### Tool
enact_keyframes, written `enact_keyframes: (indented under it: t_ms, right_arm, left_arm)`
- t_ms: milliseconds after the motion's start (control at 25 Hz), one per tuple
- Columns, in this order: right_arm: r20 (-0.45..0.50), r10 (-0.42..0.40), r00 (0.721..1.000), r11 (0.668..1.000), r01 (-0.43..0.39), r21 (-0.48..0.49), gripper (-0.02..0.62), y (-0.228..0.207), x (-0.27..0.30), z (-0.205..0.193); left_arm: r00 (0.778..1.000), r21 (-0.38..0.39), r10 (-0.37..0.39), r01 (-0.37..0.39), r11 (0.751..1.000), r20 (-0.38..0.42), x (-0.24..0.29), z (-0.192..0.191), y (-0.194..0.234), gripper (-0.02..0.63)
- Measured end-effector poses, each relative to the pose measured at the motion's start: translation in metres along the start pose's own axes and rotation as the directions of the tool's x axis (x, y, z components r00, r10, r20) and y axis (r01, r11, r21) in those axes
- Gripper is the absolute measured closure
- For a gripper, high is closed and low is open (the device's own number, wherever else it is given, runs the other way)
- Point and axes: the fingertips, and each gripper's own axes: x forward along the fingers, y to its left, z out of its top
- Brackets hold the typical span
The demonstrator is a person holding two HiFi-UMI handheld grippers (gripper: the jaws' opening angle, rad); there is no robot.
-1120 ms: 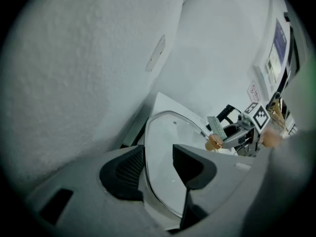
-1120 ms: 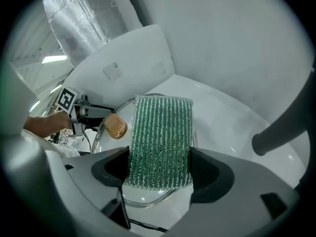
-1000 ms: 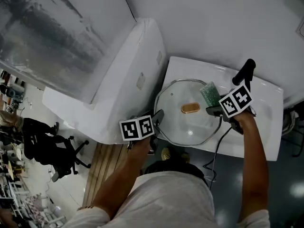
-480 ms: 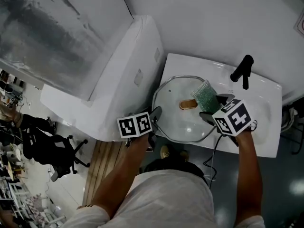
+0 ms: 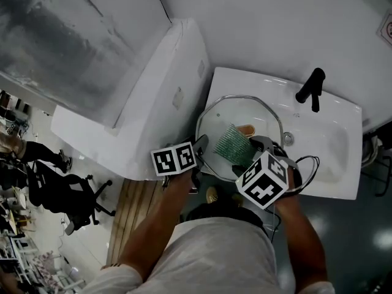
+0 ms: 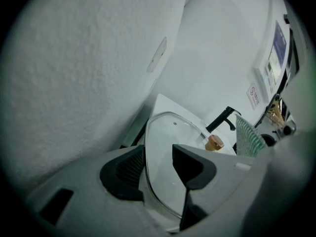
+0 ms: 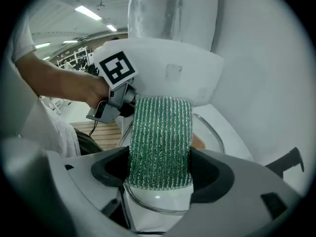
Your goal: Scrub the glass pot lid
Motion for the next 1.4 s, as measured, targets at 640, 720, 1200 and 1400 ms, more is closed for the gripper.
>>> enact_keyframes:
  t_ms: [640, 720, 1200, 1400]
  right_arm:
    - [-0.064, -0.009, 0.998, 0.999, 0.005, -0.050, 0.247, 0.022, 0.038, -0.019]
    - [-0.050, 0.001, 0.999, 0.999, -0.003, -0.033, 0.247, 0.020, 0.034, -0.023]
    - [0.127, 0.046, 0.991, 0.971, -0.074, 0.226, 0.247, -0.022, 0.007, -0.066]
    - [0.192, 0.031, 0.981, 0.938, -0.095, 0.333, 0.247, -0.042, 0.003, -0.085]
  left_arm:
    - [1.000, 0.001, 0.002, -0.002, 1.000, 0.004, 0.000, 0.000, 0.000, 0.417]
    - [1.000, 0.001, 0.002, -0.002, 1.000, 0.003, 0.000, 0.000, 0.000, 0.417]
    - [1.000, 0.002, 0.002, -0.002, 1.000, -0.001, -0.001, 0.001, 0.001, 0.417]
    - [1.000, 0.003, 0.003, -0.003, 1.000, -0.001, 0.000, 0.000, 0.001, 0.417]
